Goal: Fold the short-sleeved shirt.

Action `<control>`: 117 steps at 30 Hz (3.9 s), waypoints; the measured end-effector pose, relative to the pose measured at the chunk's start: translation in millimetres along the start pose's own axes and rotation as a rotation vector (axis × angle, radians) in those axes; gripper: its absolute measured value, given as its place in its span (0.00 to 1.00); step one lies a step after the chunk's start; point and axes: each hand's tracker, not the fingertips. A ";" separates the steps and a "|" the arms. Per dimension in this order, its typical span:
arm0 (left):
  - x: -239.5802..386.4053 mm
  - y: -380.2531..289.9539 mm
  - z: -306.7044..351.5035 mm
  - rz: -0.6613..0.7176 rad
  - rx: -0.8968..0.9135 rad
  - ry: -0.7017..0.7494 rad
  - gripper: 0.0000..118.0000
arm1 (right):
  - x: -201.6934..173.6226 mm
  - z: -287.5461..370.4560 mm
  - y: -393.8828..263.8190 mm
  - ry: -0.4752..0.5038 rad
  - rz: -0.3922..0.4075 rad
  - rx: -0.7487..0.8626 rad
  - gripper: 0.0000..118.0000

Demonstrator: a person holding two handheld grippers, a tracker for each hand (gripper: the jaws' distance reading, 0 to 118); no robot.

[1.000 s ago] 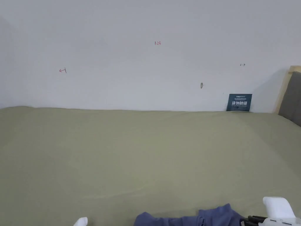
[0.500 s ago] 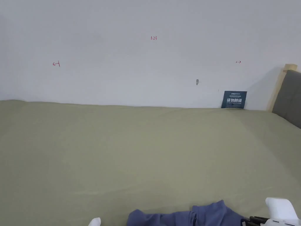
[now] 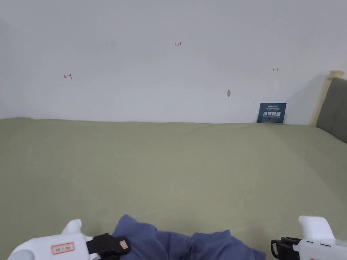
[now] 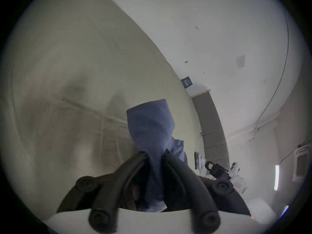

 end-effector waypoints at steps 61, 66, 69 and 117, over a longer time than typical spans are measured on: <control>58.9 -152.0 -266.9 -0.071 -0.441 -0.213 0.00 | 51.7 4.7 -5.9 -0.037 -0.078 -0.003 0.00; 62.2 -147.5 -254.3 -0.028 -0.419 -0.304 0.00 | 43.5 -1.8 -7.0 -0.032 -0.053 -0.028 0.00; 62.5 -132.3 -221.0 -0.110 -0.389 -0.358 0.00 | 33.8 -10.3 -3.9 0.034 -0.047 -0.037 0.00; -0.8 -38.8 -191.3 -0.096 -0.391 -0.268 0.26 | -22.1 -104.3 -16.5 0.096 -0.059 -0.239 0.00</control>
